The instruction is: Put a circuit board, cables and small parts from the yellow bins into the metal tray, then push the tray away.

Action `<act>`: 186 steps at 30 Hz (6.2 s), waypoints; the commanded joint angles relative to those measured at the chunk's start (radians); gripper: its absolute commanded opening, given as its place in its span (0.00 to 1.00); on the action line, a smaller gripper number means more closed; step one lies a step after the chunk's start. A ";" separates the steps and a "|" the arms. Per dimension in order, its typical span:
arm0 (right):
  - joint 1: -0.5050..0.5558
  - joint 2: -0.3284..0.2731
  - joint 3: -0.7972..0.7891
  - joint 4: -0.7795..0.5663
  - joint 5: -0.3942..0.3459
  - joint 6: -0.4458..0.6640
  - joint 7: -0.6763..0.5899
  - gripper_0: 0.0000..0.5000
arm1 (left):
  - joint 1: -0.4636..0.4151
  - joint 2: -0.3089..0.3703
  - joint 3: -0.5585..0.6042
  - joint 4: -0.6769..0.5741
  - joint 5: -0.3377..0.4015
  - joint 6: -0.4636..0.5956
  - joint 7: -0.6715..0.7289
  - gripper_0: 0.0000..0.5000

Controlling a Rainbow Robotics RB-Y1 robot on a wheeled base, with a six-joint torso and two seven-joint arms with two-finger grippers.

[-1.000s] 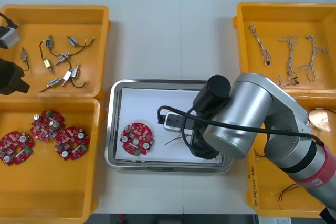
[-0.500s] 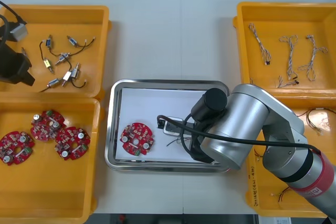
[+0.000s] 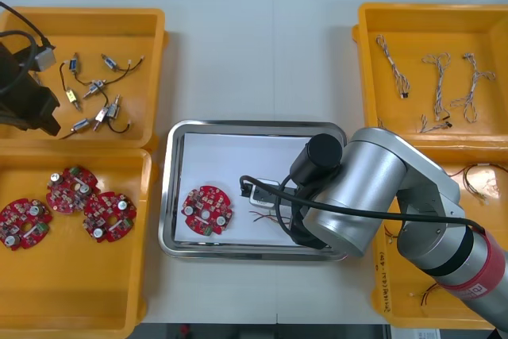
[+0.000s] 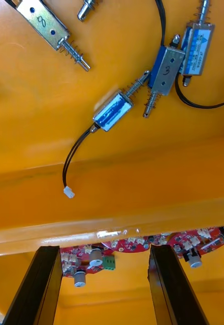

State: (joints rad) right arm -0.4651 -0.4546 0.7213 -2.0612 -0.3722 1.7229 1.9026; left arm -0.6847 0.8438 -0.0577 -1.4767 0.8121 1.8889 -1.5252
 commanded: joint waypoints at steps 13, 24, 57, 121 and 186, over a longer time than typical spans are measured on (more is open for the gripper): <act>-0.106 0.099 -0.273 -0.016 -0.264 0.197 -0.070 1.00 | -0.150 0.003 -0.140 0.190 -0.001 -0.143 -0.125 1.00; -0.132 0.097 -0.355 -0.016 -0.291 0.197 -0.116 1.00 | -0.184 -0.005 -0.172 0.256 0.010 -0.189 -0.151 1.00; -0.280 -0.208 -0.694 -0.016 -0.548 0.197 -0.479 1.00 | -0.211 -0.049 -0.309 0.368 0.032 -0.369 -0.164 1.00; -0.626 -0.222 -0.829 1.049 -0.163 -0.083 -0.435 1.00 | -0.210 -0.026 -0.350 0.434 0.070 -0.416 -0.224 0.00; -0.661 -0.134 -0.781 1.514 -0.116 -0.612 -0.295 1.00 | -0.161 -0.015 0.119 -0.217 -0.025 0.031 0.013 0.00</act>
State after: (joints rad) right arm -1.0965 -0.5971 -0.0365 -0.5348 -0.5012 1.1192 1.6355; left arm -0.8538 0.8028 0.0275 -1.6439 0.7642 1.9121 -1.6789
